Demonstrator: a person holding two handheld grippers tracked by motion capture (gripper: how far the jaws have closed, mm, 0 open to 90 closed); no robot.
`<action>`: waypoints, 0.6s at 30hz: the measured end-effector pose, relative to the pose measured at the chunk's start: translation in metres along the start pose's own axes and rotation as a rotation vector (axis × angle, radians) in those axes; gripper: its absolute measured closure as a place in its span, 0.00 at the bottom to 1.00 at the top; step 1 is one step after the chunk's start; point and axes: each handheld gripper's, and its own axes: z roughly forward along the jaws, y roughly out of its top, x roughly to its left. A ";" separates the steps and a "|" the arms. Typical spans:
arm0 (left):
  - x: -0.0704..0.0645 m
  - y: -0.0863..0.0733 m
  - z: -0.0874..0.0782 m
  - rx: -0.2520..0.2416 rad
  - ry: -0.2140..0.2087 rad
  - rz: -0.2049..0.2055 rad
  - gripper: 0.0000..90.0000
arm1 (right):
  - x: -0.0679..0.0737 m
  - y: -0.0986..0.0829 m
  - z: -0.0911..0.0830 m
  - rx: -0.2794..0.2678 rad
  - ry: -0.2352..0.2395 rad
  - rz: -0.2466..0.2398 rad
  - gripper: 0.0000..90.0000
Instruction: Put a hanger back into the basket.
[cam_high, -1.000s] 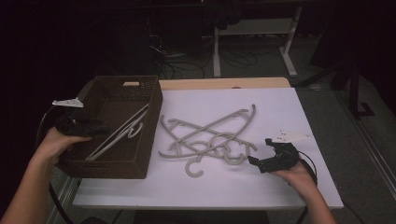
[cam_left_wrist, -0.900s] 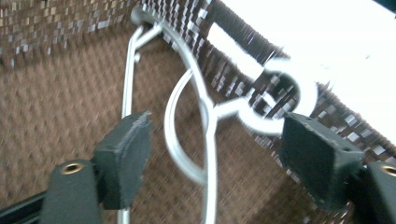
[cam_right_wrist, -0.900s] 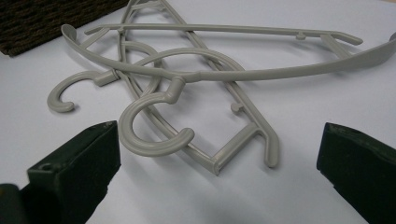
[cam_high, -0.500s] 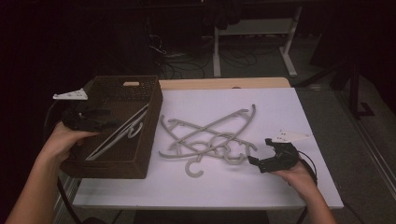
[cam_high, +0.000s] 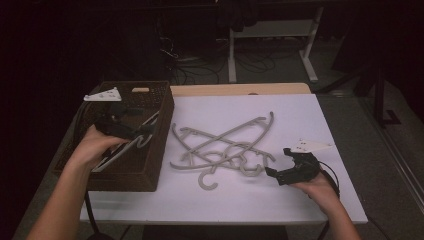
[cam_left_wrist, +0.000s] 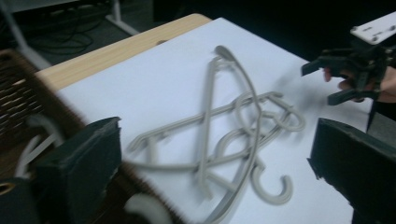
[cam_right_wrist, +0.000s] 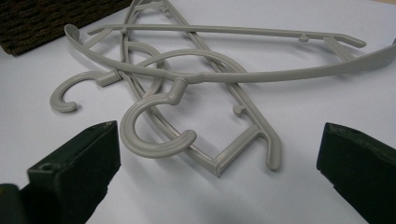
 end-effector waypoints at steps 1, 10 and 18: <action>-0.003 0.002 0.004 0.001 -0.005 0.004 0.00 | 0.000 0.000 0.000 -0.001 0.000 0.001 0.00; -0.027 0.014 0.040 -0.005 -0.078 0.037 0.00 | -0.001 0.000 0.000 -0.003 0.000 0.001 0.00; -0.049 0.021 0.076 0.011 -0.117 0.070 0.00 | 0.000 0.000 0.000 0.000 0.004 -0.003 0.00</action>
